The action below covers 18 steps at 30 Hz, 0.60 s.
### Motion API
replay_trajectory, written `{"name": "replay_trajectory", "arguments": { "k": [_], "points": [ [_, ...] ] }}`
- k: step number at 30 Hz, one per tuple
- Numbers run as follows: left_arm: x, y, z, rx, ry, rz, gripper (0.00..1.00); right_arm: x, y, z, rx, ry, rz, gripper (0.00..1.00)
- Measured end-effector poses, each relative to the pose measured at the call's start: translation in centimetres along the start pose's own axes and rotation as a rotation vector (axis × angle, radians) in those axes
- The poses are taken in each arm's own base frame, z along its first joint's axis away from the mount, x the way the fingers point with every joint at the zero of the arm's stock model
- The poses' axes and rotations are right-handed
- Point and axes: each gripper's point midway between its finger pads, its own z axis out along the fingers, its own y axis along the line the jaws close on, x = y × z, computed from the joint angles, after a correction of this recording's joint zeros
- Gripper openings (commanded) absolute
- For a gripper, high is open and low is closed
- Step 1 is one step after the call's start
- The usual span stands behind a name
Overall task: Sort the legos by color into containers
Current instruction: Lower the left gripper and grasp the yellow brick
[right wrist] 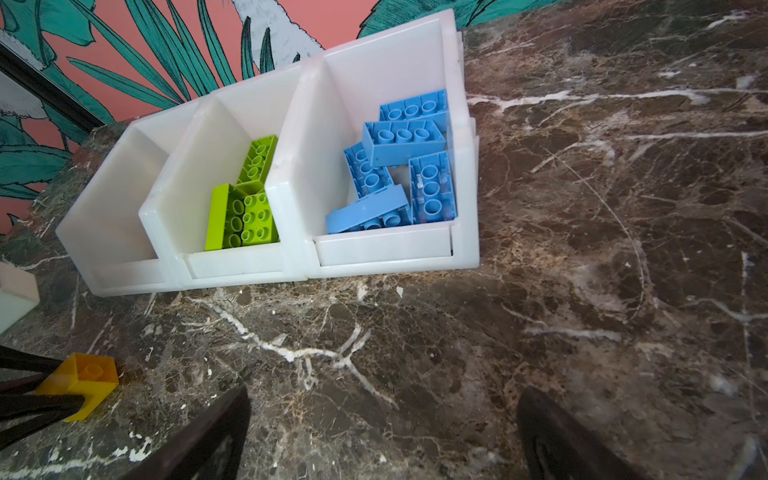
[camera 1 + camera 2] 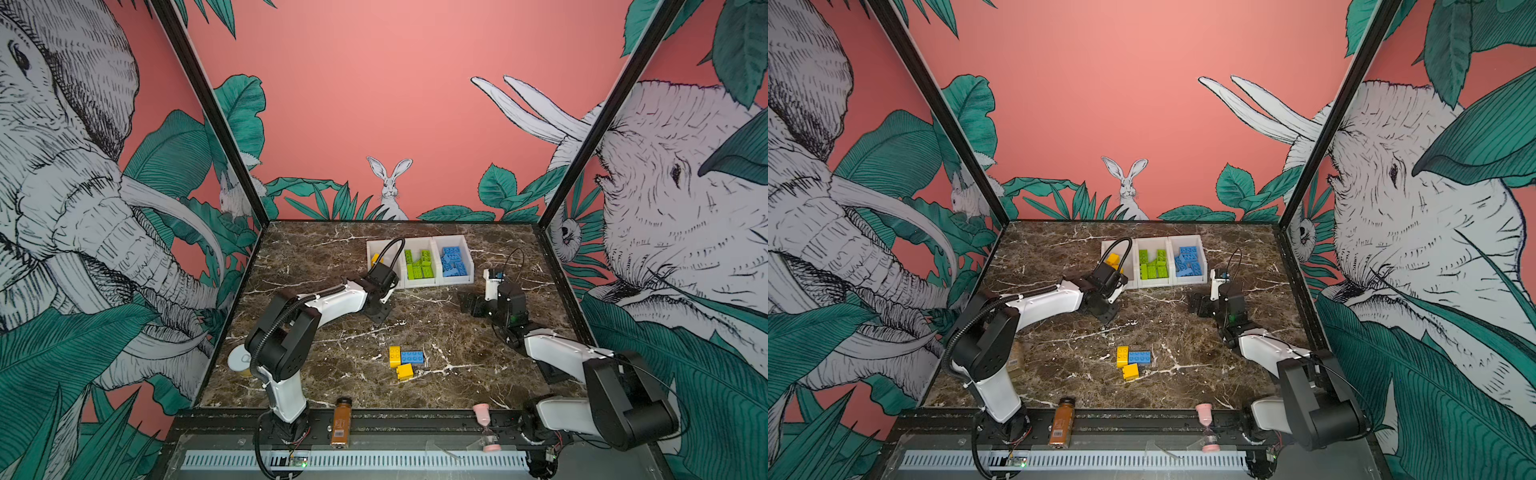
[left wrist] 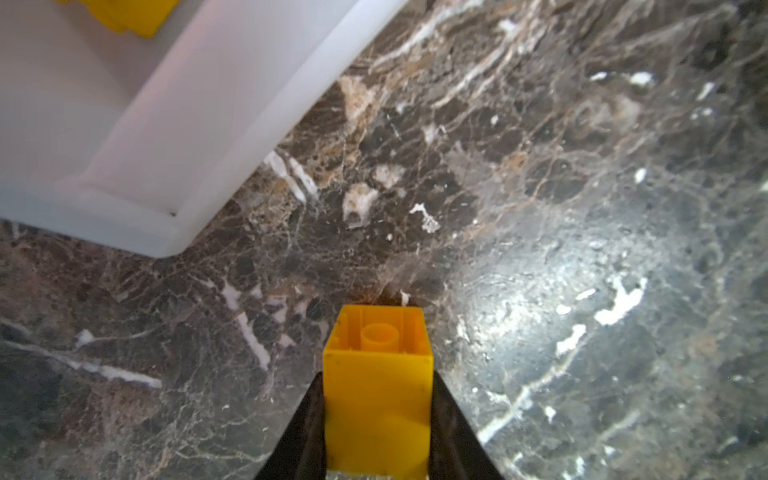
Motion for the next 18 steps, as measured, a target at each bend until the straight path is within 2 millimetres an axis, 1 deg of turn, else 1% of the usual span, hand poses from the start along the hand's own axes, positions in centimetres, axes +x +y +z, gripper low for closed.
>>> {"name": "replay_trajectory", "arguments": {
  "k": [6, 8, 11, 15, 18],
  "points": [
    [-0.1, 0.3, -0.5, -0.014, 0.004, 0.0, 0.31, 0.1, 0.0, 0.0, -0.002, 0.002, 0.003, 0.98],
    [-0.6, 0.5, -1.3, -0.022, -0.006, 0.0, 0.25, 0.1, 0.0, 0.0, -0.002, 0.003, 0.003, 0.98],
    [-2.9, 1.4, -3.5, -0.046, -0.073, -0.008, 0.24, 0.1, 0.0, 0.0, -0.002, 0.004, 0.003, 0.98],
    [-6.6, 2.5, -6.3, -0.066, -0.184, -0.012, 0.25, 0.2, 0.1, 0.1, -0.007, 0.008, 0.004, 0.98],
    [-9.2, 3.9, -7.4, -0.078, -0.242, -0.024, 0.25, 0.0, 0.3, 0.2, -0.016, 0.012, 0.004, 0.98]
  ]
}}
